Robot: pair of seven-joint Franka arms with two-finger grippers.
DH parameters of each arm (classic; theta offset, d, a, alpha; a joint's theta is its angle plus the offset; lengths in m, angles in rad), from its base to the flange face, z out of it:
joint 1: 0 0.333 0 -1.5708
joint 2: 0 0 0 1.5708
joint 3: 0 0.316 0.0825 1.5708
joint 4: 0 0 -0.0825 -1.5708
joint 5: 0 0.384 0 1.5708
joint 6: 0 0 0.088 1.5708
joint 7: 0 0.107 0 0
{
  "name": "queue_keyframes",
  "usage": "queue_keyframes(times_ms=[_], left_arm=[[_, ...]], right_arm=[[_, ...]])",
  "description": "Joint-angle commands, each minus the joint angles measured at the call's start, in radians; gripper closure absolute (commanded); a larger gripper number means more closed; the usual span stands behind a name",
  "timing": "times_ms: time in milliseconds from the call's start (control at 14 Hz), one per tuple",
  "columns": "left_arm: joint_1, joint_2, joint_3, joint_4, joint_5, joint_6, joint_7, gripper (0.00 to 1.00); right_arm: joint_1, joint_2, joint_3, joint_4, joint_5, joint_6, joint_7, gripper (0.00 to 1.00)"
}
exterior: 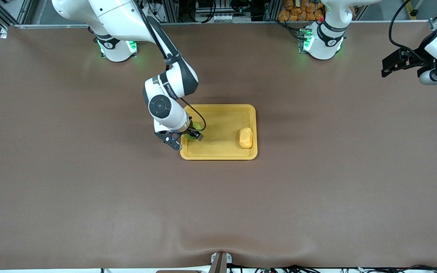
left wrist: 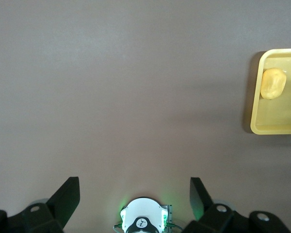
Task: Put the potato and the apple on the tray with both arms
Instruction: 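Carry the green apple with the right gripper toward the tray, then lower the apple onto the tray and open the right gripper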
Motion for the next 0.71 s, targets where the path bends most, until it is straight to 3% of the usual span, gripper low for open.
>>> queue_keyframes(times_ms=[0, 71, 143, 214, 286, 643], left_arm=[[0.007, -0.017, -0.001, -0.001, 0.001, -0.016, -0.002, 0.00], [0.008, -0.018, -0.001, -0.001, 0.001, -0.016, -0.001, 0.00], [0.007, -0.017, -0.001, -0.001, 0.001, -0.014, -0.001, 0.00], [0.007, -0.014, -0.001, -0.001, 0.003, -0.012, -0.001, 0.00], [0.007, -0.011, -0.001, -0.001, 0.004, -0.012, -0.001, 0.00], [0.003, -0.003, -0.006, 0.000, 0.004, 0.004, -0.001, 0.00]], right_arm=[[0.018, 0.016, -0.012, 0.018, 0.017, -0.001, 0.032, 0.94], [0.018, 0.020, -0.012, 0.018, 0.017, -0.001, 0.038, 0.58], [0.020, 0.023, -0.012, 0.018, 0.017, -0.001, 0.056, 0.34], [0.020, 0.025, -0.012, 0.018, 0.016, 0.000, 0.070, 0.24], [0.026, 0.026, -0.012, 0.021, 0.014, 0.000, 0.071, 0.00], [0.029, 0.016, -0.024, 0.055, 0.005, -0.023, 0.082, 0.00]])
